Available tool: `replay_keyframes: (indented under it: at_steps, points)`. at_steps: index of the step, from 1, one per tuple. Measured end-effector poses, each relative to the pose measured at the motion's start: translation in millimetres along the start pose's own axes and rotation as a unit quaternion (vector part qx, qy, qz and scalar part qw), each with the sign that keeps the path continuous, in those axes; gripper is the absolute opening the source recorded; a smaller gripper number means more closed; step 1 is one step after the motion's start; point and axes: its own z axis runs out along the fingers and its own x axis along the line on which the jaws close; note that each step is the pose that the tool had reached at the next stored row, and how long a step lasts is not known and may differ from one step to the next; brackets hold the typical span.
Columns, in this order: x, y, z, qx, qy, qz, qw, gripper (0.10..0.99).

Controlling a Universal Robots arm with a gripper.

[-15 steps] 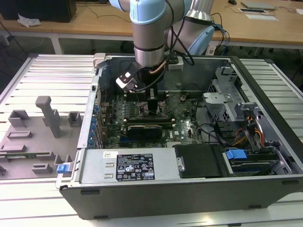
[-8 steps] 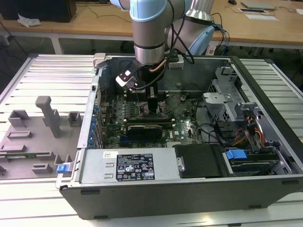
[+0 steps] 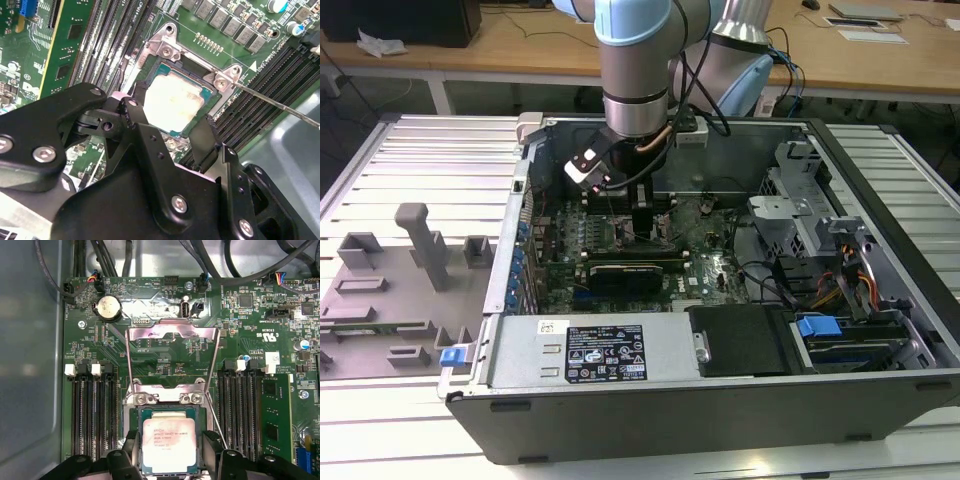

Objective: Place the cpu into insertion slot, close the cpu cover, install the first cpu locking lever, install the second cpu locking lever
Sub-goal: 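Place the cpu into insertion slot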

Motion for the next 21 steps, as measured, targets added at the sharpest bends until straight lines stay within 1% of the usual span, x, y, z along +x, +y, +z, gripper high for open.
replay_keyframes:
  at_steps: [2, 6, 7, 9, 10, 21]
  points:
    - [0.0, 0.0, 0.0, 0.0000, -0.0001, 0.000, 1.0000, 0.604]
    - [0.0, 0.0, 0.0, 0.0000, -0.0002, 0.000, 1.0000, 0.353]
    - [0.0, 0.0, 0.0, 0.0000, -0.0003, 0.000, 1.0000, 0.353]
    - [0.0, 0.0, 0.0, 0.0000, -0.0004, 0.000, 1.0000, 0.231]
    - [0.0, 0.0, 0.0, 0.0000, -0.0005, 0.000, 1.0000, 0.110]
    - [0.0, 0.0, -0.6, 0.0000, -0.0008, 0.000, 1.0000, 0.106]
